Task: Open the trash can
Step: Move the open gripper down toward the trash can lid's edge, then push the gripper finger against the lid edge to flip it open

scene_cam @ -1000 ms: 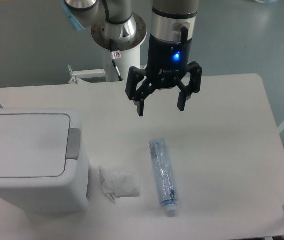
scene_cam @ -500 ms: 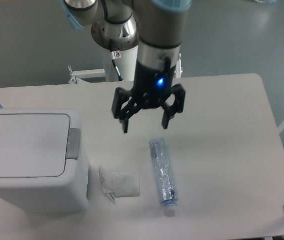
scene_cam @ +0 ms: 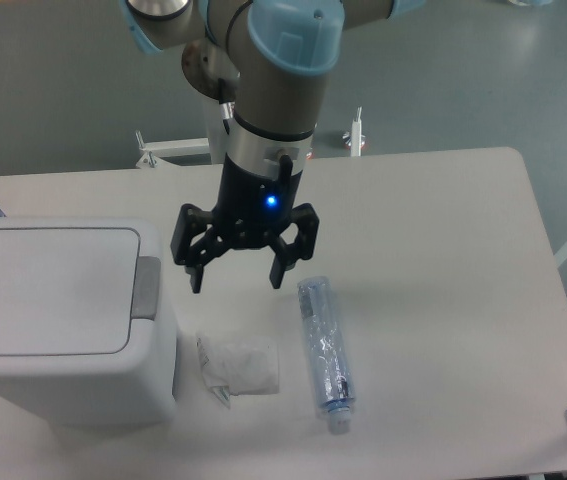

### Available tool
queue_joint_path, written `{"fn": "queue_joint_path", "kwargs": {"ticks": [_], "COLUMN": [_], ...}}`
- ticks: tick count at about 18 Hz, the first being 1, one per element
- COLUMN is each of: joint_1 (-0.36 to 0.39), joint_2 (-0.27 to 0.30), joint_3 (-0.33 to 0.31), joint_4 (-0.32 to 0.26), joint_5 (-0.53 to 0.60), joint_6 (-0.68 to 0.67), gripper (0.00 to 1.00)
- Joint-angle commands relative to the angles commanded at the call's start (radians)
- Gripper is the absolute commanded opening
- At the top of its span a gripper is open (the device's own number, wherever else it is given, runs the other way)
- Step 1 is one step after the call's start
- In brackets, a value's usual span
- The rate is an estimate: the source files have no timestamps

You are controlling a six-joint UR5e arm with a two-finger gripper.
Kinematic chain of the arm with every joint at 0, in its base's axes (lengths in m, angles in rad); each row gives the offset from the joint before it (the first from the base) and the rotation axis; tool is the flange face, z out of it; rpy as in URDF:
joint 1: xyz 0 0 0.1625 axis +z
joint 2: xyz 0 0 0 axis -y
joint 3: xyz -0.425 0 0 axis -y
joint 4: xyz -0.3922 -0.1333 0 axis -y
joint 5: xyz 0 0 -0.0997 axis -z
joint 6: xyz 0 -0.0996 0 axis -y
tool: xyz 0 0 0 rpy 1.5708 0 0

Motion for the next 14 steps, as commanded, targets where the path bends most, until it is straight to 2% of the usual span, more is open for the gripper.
{"fn": "queue_joint_path", "kwargs": {"ticks": [14], "joint_1": [-0.032], "joint_2": [-0.005], "joint_3": [-0.017], "joint_4": [0.002], "joint_5": [0.002], "joint_6": [-0.012], "gripper": [1.0]}}
